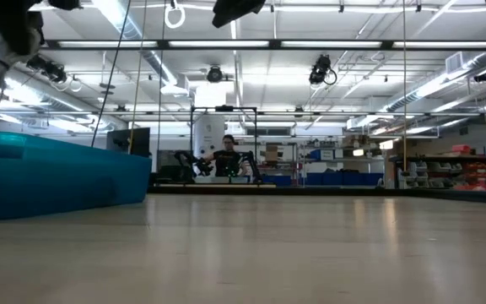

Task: Pick and place USB-C Cables
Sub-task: Put the white charger cable into the blue bin, then put the black charger cable into the blue bin

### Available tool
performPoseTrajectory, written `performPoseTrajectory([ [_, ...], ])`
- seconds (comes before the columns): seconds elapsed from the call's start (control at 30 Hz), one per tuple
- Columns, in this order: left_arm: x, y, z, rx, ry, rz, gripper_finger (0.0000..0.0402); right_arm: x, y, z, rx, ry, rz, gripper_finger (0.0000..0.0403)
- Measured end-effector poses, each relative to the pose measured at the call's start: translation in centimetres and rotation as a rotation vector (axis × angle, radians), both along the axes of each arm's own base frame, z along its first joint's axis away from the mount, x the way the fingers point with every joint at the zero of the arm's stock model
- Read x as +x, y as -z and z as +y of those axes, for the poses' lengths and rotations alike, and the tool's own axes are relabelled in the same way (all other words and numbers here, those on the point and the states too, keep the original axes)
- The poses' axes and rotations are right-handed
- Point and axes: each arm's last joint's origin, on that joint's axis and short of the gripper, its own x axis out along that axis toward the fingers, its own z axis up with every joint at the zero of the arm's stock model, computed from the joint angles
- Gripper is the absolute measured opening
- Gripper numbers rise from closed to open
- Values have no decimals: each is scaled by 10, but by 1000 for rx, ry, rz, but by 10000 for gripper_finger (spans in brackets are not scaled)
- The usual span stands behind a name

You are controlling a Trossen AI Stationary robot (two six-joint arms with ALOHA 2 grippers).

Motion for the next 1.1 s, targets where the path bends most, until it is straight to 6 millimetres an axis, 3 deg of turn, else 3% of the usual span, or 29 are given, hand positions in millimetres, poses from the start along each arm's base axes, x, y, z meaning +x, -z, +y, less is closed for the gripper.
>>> performPoseTrajectory([
  [0.13,9,11,-8,-40,29,114,44,-1,0,5,24,11,1,181],
  [0.33,15,31,-10,67,16,346,63,-4,1,18,44,-3,9,183],
  [0.7,27,43,-14,105,30,395,184,-11,2,42,49,-47,38,183],
  [0.9,33,40,-14,122,108,299,217,-18,6,47,58,-27,98,183],
  [1.1,38,28,-47,-46,313,60,202,-27,31,50,35,-31,241,182],
])
